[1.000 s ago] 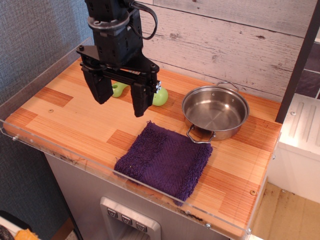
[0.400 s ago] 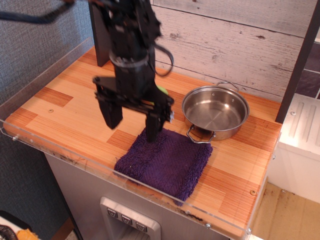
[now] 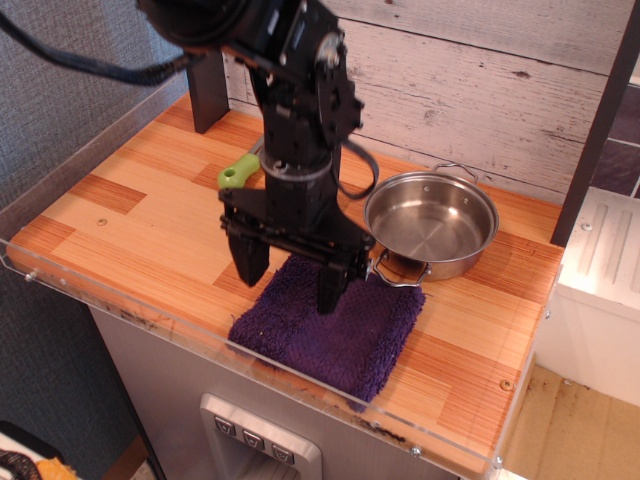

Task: Move the purple cloth from right side to left side on the table

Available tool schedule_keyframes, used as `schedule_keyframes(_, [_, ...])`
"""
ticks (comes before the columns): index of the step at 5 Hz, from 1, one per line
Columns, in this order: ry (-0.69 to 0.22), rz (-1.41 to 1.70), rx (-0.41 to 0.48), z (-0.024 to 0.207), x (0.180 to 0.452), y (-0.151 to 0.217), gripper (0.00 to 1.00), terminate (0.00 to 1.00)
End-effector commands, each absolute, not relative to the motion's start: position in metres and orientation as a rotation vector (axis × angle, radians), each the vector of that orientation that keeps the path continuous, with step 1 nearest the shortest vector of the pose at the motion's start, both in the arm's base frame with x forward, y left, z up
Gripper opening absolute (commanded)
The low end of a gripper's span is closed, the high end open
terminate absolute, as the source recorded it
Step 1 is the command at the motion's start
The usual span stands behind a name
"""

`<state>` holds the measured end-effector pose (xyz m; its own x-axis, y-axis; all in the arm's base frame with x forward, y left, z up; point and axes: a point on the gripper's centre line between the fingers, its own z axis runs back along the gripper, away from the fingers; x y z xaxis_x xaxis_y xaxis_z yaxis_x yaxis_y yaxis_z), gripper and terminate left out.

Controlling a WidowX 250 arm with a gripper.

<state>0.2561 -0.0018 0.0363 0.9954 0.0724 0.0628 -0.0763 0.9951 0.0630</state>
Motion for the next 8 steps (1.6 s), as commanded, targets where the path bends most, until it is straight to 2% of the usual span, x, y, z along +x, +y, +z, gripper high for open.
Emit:
schedule_keyframes(1, [-0.086,0.042,0.055,0.027,0.254,-0.01,1.0,0.0])
schedule_keyframes(3, [-0.102,0.016,0.096,-0.002,0.246,0.0,1.0,0.0])
schedule_keyframes(5, [-0.054,0.019,0.118,-0.009,0.235,0.02,1.0,0.0])
schedule_keyframes(8, [-0.049,0.175,0.06,0.004,0.225,0.117,1.0,0.0])
